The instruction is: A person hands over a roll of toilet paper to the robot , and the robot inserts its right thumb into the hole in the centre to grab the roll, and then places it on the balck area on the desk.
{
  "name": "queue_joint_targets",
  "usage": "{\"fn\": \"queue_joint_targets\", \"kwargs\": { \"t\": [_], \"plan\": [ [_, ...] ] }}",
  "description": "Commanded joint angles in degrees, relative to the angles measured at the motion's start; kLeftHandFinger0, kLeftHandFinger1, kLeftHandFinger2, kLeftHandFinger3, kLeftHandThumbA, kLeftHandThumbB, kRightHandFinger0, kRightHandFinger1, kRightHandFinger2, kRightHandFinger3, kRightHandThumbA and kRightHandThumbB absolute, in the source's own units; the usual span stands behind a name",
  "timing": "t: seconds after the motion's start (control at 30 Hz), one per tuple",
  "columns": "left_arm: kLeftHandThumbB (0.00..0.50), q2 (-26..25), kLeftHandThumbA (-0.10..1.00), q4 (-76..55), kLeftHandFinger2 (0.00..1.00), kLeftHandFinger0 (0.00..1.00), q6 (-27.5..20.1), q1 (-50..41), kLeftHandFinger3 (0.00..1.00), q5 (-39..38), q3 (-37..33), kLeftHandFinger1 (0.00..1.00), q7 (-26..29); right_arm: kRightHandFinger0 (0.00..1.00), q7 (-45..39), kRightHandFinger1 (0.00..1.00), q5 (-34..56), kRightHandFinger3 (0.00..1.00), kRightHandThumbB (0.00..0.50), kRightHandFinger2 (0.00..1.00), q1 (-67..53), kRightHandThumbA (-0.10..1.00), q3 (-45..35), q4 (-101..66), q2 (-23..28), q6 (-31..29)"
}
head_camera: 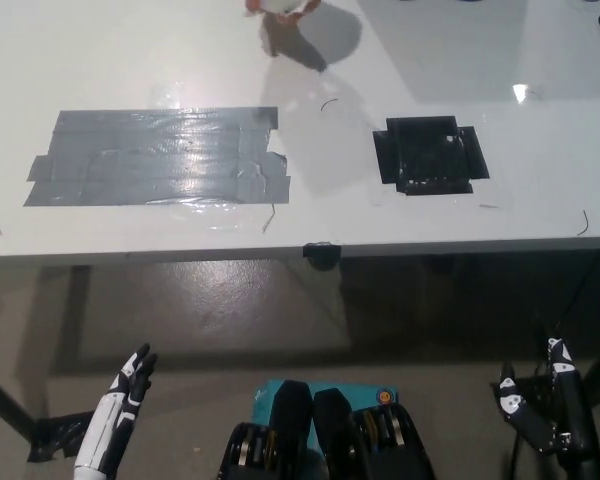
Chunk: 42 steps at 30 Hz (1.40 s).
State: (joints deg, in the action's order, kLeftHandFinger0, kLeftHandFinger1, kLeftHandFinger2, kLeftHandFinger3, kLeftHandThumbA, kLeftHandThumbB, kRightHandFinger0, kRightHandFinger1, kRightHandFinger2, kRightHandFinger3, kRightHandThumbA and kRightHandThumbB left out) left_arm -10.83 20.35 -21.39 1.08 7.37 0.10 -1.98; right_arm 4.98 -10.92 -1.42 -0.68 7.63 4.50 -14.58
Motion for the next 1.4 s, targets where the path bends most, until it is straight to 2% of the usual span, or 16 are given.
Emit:
{"fn": "queue_joint_targets", "kwargs": {
  "t": [0.0, 0.07, 0.17, 0.2, 0.3, 0.43, 0.6, 0.73, 0.8, 0.87, 0.97, 1.03, 1.13, 1.17, 1.2, 1.37],
  "plan": [
    [0.500, -0.3, 1.00, -0.9, 1.00, 1.00, -2.6, 0.0, 1.00, 0.8, 0.5, 1.00, 1.7, 1.00, 3.9, 1.00, -0.2, 1.00, 0.291, 1.00, 0.4, 0.27, -1.7, -3.9, -1.3, -7.6],
    [0.500, -0.5, 1.00, -1.2, 1.00, 1.00, -2.4, 0.0, 1.00, 1.1, 0.5, 1.00, 1.6, 1.00, 5.0, 1.00, -3.0, 1.00, 0.283, 1.00, 0.0, 0.28, -2.2, -7.2, -1.0, -8.1],
    [0.500, -0.4, 1.00, -1.1, 1.00, 1.00, -2.6, 0.2, 1.00, 0.3, 0.6, 1.00, 1.1, 1.00, 3.1, 1.00, -3.5, 1.00, 0.299, 1.00, -0.7, 0.37, -2.8, -17.8, -0.1, -4.9],
    [0.500, -0.5, 1.00, -1.0, 1.00, 1.00, -2.5, 0.4, 1.00, 0.4, 0.8, 1.00, 1.2, 1.00, 2.1, 1.00, -3.2, 1.00, 0.315, 1.00, 0.1, 0.42, -2.8, -21.2, 0.4, -3.0],
    [0.500, -0.7, 1.00, -0.9, 1.00, 1.00, -2.7, 0.5, 1.00, 0.9, 0.8, 1.00, 1.4, 1.00, -1.2, 1.00, -3.1, 1.00, 0.311, 1.00, 2.9, 0.59, -3.6, -30.5, 3.4, 2.2],
    [0.500, -0.9, 1.00, -0.4, 1.00, 1.00, -3.2, 0.3, 1.00, 1.2, 0.7, 1.00, 1.4, 1.00, -2.8, 1.00, 1.9, 1.00, 0.331, 1.00, 6.7, 0.53, -4.5, -37.2, 5.8, 8.4],
    [0.500, -1.0, 1.00, -0.8, 1.00, 1.00, -2.4, 0.4, 1.00, 1.0, 0.8, 1.00, 1.2, 1.00, -4.4, 1.00, 3.0, 1.00, 0.334, 1.00, 12.5, 0.62, -5.3, -41.8, 8.4, 15.0],
    [0.500, -0.9, 1.00, -0.9, 1.00, 1.00, -1.8, 1.1, 1.00, 0.6, 1.0, 1.00, 1.1, 1.00, -9.3, 1.00, 4.3, 1.00, 0.345, 1.00, 20.5, 0.66, -4.5, -42.3, 13.6, 24.3],
    [0.500, -1.0, 1.00, -1.0, 1.00, 0.99, -1.5, 1.2, 1.00, 0.8, 1.0, 1.00, 1.1, 1.00, -13.5, 1.00, 1.2, 1.00, 0.353, 1.00, 25.1, 0.77, -2.5, -42.1, 17.1, 31.4],
    [0.500, -1.1, 1.00, -0.9, 1.00, 0.99, -1.9, 1.3, 1.00, 1.2, 1.0, 1.00, 1.3, 1.00, -17.3, 1.00, 0.6, 1.00, 0.358, 1.00, 29.8, 0.81, -0.1, -39.0, 20.3, 34.1],
    [0.500, -1.1, 1.00, -1.2, 1.00, 1.00, -1.5, 1.3, 1.00, 0.3, 1.1, 1.00, 0.8, 1.00, -20.1, 1.00, -0.4, 1.00, 0.374, 1.00, 33.9, 0.85, 2.5, -36.1, 22.6, 36.8],
    [0.500, -1.1, 1.00, -1.3, 1.00, 1.00, -1.2, 1.4, 1.00, 0.3, 1.2, 1.00, 0.8, 1.00, -22.3, 1.00, 0.0, 1.00, 0.347, 1.00, 38.1, 0.77, 4.8, -31.5, 24.2, 37.6],
    [0.500, -1.0, 1.00, -1.9, 1.00, 1.00, -0.5, 1.2, 1.00, 0.3, 1.2, 1.00, 0.7, 1.00, -25.8, 1.00, 0.6, 1.00, 0.384, 1.00, 43.6, 0.82, 8.2, -24.2, 26.1, 36.2],
    [0.500, -1.1, 1.00, -1.9, 1.00, 1.00, -0.6, 1.4, 1.00, 0.2, 1.3, 1.00, 0.8, 1.00, -26.9, 1.00, -0.3, 1.00, 0.423, 1.00, 46.1, 0.83, 10.0, -21.1, 26.4, 37.1],
    [0.500, -1.1, 1.00, -1.8, 1.00, 1.00, -0.7, 1.4, 1.00, 0.2, 1.3, 1.00, 0.7, 1.00, -27.7, 1.00, -0.4, 1.00, 0.436, 1.00, 47.9, 0.83, 11.2, -18.5, 26.6, 37.0],
    [0.500, -1.1, 1.00, -1.7, 1.00, 1.00, -1.3, 1.5, 1.00, -0.2, 1.3, 1.00, 0.4, 1.00, -31.3, 1.00, -4.2, 1.00, 0.445, 1.00, 56.4, 0.92, 18.0, -7.4, 27.9, 37.4]
  ]
}}
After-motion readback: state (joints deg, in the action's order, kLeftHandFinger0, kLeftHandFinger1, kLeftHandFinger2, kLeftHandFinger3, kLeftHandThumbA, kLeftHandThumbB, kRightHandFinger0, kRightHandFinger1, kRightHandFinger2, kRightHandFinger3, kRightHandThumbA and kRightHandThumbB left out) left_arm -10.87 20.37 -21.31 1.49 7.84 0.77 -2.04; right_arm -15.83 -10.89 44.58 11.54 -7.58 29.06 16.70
